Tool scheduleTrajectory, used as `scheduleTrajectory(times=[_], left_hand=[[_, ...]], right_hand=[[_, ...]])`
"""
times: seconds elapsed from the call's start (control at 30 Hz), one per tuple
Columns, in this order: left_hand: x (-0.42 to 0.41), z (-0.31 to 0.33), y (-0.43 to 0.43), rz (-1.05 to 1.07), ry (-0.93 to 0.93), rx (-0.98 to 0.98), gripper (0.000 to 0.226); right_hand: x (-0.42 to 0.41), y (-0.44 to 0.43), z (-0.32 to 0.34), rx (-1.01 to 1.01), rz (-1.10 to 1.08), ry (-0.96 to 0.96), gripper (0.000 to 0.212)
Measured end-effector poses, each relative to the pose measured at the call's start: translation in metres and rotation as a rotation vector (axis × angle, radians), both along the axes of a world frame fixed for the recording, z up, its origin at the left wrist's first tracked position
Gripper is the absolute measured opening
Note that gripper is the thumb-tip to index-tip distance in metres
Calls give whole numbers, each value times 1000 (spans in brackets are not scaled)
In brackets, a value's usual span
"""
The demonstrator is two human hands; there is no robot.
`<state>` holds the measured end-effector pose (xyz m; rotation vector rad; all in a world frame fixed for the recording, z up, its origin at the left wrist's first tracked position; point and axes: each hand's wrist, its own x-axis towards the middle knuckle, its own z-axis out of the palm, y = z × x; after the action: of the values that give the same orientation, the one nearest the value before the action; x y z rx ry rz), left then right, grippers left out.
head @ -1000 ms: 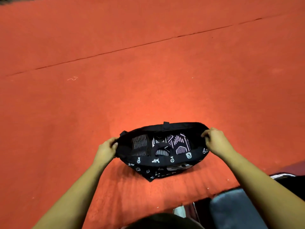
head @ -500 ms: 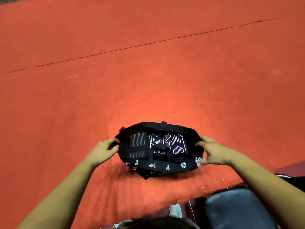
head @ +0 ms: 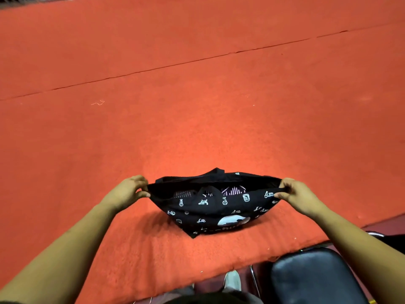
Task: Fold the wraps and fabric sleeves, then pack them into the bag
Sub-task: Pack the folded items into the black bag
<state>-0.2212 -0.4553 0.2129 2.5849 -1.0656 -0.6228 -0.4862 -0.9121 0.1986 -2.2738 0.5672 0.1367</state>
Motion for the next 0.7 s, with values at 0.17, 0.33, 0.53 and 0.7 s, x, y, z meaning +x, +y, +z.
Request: scheduleTrajectory(times=[0.17, 0.33, 0.53, 0.7], left_hand=[[-3, -11, -11, 262, 11, -161, 18], [7, -18, -17, 324, 82, -215, 26], [34, -7, -21, 302, 67, -387, 21], [42, 5, -35, 233, 164, -483, 18]], right_hand=[[0, 12, -3, 26, -197, -11, 23], [1, 38, 0, -135, -82, 40, 38], [-18, 46, 24, -244, -291, -104, 38], [-41, 74, 37, -266, -401, -149, 26]])
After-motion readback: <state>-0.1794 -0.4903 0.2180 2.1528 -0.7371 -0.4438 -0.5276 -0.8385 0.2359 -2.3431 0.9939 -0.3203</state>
